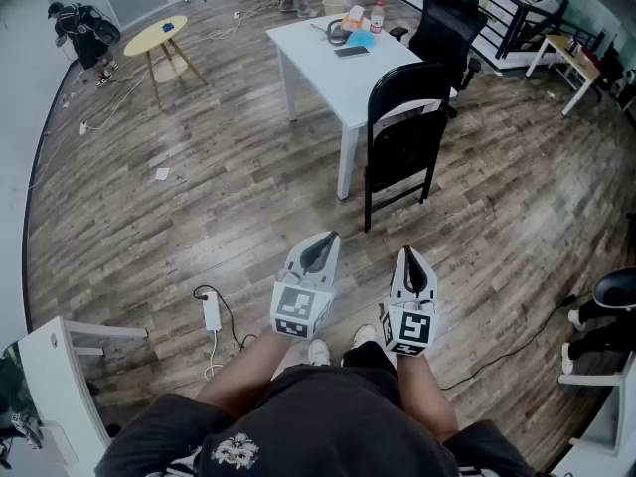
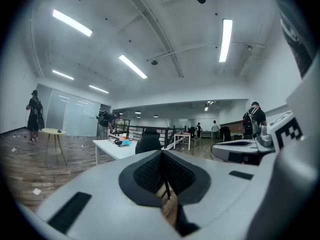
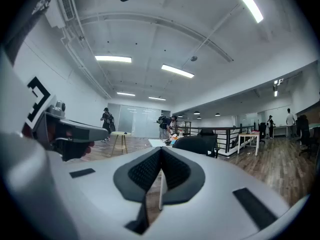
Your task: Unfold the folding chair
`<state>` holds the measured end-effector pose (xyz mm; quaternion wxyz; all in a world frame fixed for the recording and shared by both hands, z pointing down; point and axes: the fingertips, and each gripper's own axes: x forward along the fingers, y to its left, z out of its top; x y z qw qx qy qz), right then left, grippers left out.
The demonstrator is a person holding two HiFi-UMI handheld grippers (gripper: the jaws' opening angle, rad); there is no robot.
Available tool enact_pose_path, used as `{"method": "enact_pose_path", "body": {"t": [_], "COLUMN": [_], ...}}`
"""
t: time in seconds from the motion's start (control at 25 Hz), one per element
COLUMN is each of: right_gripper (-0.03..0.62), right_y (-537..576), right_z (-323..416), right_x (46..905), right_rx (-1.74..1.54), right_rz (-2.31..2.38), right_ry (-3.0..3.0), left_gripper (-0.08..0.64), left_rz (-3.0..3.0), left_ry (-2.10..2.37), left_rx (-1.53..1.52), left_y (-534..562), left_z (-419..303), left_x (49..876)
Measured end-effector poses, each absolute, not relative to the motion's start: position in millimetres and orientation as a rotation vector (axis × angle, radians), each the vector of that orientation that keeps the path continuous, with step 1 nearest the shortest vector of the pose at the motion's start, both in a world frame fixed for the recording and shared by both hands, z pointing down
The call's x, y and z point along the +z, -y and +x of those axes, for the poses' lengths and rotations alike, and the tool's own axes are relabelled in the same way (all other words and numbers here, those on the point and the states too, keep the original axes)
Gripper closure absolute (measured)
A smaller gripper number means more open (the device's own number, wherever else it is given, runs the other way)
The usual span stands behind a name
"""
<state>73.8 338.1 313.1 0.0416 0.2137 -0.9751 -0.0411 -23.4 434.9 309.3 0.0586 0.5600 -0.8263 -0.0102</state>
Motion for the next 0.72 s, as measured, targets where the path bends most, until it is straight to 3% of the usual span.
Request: {"method": "enact_pose_path", "body": {"t": [0.72], "right_gripper": [0.577], "right_y": [-181.6], "right_z": [-89.7], "right_x": [352.7], "right_rx": [-0.055], "right_rz": [0.643], "right_ry": [2.975], "left_gripper": [0.554], "left_rz": [1.682], "left_ry": [2.446], "left_rx": [0.056], "left_y": [-271.3], "left_z": [-172.8], "left_x": [336.9]}}
